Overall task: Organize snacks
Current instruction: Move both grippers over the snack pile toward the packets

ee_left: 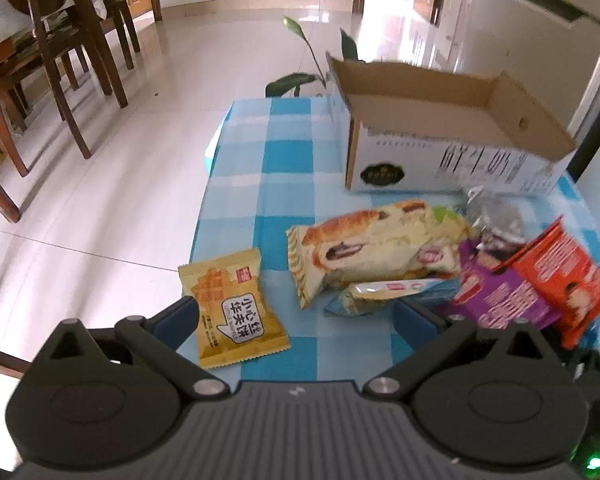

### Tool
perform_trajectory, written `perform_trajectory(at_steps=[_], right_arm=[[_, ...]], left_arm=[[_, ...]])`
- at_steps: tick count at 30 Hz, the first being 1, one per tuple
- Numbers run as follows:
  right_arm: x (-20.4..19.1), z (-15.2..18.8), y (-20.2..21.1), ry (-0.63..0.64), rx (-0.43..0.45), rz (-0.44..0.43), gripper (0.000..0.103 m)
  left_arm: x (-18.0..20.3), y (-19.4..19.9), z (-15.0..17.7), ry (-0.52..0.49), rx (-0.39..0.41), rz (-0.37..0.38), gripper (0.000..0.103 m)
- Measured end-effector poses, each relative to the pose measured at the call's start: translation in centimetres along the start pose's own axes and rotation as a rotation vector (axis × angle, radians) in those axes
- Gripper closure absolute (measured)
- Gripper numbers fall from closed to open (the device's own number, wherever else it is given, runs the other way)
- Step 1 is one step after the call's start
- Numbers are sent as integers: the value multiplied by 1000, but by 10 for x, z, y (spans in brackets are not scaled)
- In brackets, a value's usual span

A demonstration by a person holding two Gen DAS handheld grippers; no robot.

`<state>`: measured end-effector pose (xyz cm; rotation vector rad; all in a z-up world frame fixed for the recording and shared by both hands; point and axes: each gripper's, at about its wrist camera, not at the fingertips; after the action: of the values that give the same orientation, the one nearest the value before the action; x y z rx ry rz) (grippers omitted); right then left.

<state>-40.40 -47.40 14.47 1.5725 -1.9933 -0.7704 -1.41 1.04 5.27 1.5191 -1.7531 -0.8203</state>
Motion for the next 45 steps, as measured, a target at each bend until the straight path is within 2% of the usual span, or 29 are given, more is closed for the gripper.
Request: perform_trajectory(at_steps=[9, 17, 22, 27, 30, 34, 36, 40, 45], right_arm=[[0, 0, 0, 1, 1, 1, 0], [0, 0, 0, 0, -7, -1, 0], [4, -6, 10, 52, -129, -45, 0], [5, -19, 10, 85, -324, -70, 0], [13, -19, 18, 52, -386, -60, 0], [26, -23, 35, -24, -423, -102, 0], [30, -25, 47, -13, -406, -105, 0], [36, -37, 66, 16, -316, -11, 0], [54, -54, 88, -32, -177, 60, 0]], left_arm=[[-7, 23, 4, -2, 35, 2, 1], [-7, 25, 14, -16, 14, -18, 1], [-5, 27, 18, -32, 8, -26, 1], [-3, 29, 20, -43, 9, -41, 1], [-1, 29, 22, -54, 4, -45, 1], [3, 30, 22, -64, 0, -43, 1], [5, 31, 22, -69, -1, -42, 1], [7, 32, 23, -72, -7, -48, 1], [9, 34, 24, -73, -18, -48, 1]])
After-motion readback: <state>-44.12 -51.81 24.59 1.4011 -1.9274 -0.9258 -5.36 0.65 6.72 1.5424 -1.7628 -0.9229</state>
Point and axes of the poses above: each gripper's, at about its wrist camera, not at the fingertips, and y roughly against the way its jaws point, x to its right, z to its underside, and after that the axes turned 5 degrees about z, right-handed
